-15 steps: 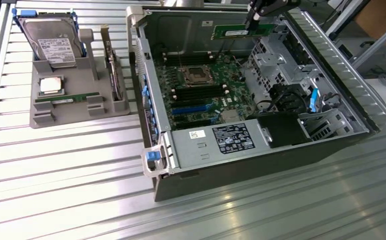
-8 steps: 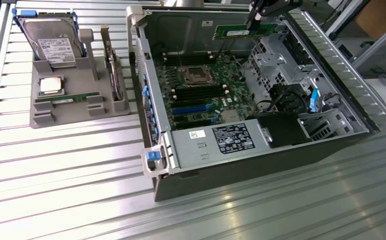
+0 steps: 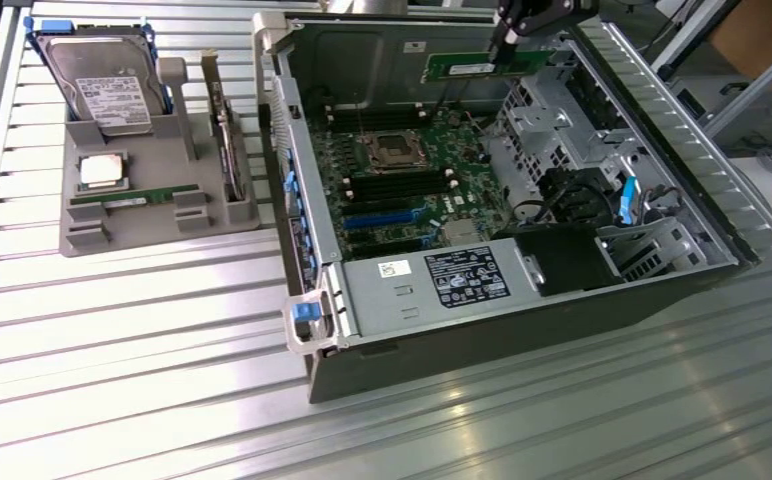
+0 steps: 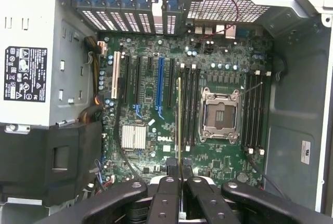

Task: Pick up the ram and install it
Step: 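Insert the ram into the slot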

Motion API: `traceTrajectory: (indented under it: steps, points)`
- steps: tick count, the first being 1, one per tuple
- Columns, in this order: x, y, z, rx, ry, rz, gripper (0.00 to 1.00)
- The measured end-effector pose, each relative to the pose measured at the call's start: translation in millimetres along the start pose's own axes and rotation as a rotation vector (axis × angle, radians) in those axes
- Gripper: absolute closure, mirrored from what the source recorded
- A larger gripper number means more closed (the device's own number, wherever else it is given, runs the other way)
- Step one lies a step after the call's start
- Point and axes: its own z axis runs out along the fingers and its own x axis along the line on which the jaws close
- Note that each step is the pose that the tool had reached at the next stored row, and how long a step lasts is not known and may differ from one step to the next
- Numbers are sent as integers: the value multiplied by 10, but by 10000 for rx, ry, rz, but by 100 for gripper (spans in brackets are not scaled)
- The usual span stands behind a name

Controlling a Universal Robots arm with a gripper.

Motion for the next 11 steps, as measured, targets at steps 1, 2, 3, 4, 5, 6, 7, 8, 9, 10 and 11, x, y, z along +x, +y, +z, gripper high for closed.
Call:
traceTrajectory:
  steps: [1, 2, 3, 4, 5, 6, 7, 8, 9, 10, 11]
  points:
    - [0, 3, 8, 0, 1, 0, 88]
    - [0, 5, 13, 0, 0, 0, 88]
    - [-1, 9, 16, 0, 1, 1, 88]
    - [-1, 16, 28, 0, 0, 0, 88]
    - [-2, 19, 39, 0, 0, -1, 88]
    - [-2, 19, 54, 0, 0, 0, 88]
    - [-2, 19, 62, 0, 0, 0, 88]
    - [-2, 22, 76, 0, 0, 1, 88]
    - [-3, 27, 88, 0, 0, 1, 88]
    - [-3, 31, 97, 0, 0, 0, 88]
    - [-4, 33, 111, 0, 0, -1, 88]
